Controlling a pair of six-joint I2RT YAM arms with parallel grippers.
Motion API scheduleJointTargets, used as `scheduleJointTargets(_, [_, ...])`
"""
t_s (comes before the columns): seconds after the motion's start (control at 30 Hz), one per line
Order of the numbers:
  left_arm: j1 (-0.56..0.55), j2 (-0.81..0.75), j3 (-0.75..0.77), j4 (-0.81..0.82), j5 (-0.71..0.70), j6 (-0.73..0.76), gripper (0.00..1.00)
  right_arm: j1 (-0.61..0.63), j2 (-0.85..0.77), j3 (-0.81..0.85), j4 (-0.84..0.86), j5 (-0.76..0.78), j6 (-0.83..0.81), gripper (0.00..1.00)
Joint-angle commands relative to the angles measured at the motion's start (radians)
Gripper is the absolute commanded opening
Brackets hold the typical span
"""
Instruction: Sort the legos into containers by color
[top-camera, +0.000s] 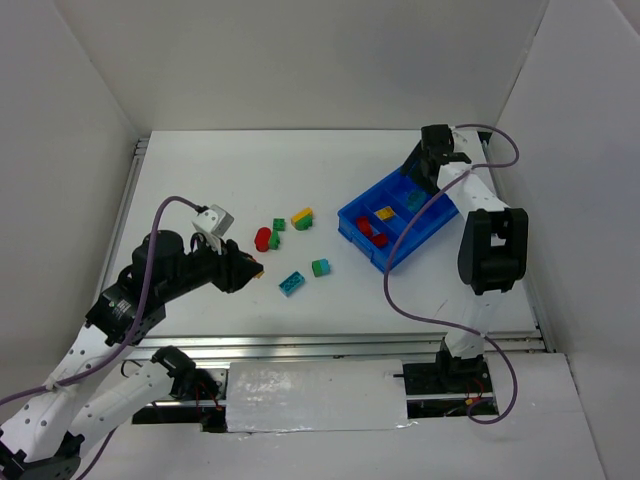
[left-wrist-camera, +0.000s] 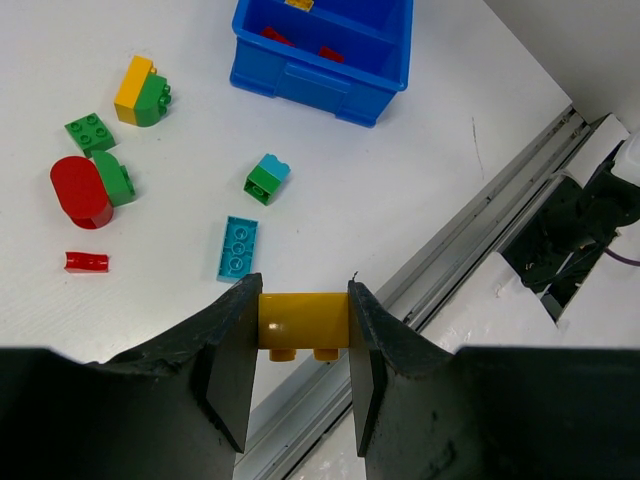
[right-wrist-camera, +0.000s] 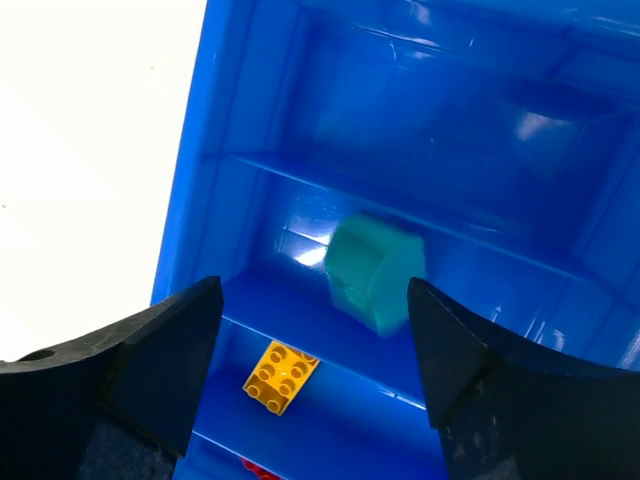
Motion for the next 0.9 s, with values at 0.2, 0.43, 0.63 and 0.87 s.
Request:
scheduleJointTargets(0.2, [-0.002, 0.003, 0.015, 0.051, 0.025, -0.007, 0.00, 0.000, -0.142, -0.023, -0.003, -0.034, 0.005, 0.88])
scheduleJointTargets(0.43, [-0.002, 0.061, 0.050, 0.101, 0.064, -0.079, 0.00, 0.012, -0.480, -0.282, 0.080, -0.300, -0.015, 1.00])
scheduleJointTargets(0.63, [-0.005, 0.141, 0.042, 0.252, 0.157, -0.168, 0.00, 0.070, -0.688, -0.467, 0.130, -0.533, -0.064, 1.00])
scheduleJointTargets(0.87, [-0.029, 0.419, 0.085, 0.480, 0.115, -0.269, 0.00, 0.070, -1.012, -0.565, 0.048, -0.436, -0.010, 1.00])
